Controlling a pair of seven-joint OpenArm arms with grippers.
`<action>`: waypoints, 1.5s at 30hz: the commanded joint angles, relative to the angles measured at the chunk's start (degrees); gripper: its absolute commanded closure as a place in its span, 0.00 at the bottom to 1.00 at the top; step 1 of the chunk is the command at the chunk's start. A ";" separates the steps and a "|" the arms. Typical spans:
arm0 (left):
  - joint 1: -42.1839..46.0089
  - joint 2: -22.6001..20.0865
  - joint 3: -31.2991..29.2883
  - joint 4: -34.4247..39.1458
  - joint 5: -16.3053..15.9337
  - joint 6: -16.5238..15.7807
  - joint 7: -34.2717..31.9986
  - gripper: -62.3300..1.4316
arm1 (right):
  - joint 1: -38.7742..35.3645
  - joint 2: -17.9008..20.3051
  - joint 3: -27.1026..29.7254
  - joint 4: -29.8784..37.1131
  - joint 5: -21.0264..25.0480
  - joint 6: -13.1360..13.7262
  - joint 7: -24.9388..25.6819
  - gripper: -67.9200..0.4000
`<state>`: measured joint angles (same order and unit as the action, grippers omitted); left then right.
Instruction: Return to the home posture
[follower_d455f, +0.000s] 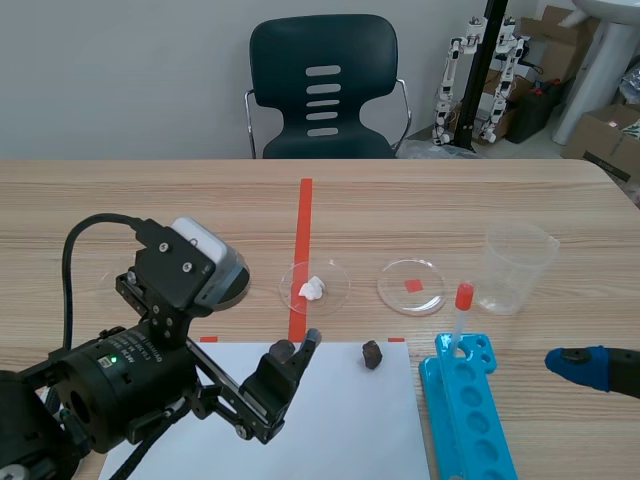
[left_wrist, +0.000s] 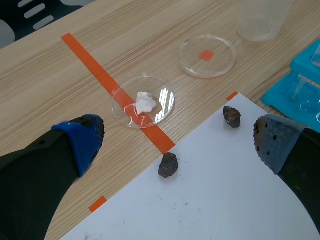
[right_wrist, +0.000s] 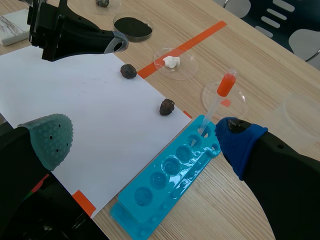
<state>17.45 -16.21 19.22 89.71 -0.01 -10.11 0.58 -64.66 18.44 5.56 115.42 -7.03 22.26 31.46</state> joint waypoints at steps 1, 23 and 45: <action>-0.02 0.13 -0.04 0.22 -0.37 0.02 -0.81 0.00 | -0.09 0.00 0.26 0.50 0.63 -0.15 0.81 0.13; 0.59 0.11 -0.07 0.24 -0.85 -1.95 -1.07 0.00 | -0.09 0.00 0.26 0.50 0.63 -0.15 0.81 0.13; 25.62 -0.15 -15.67 20.09 1.36 -10.49 -5.75 0.00 | -0.09 0.00 0.26 0.50 0.63 -0.15 0.81 0.13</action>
<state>42.48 -16.36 3.66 108.99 1.54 -20.73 -4.56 -64.64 18.44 5.56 115.42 -7.03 22.26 31.46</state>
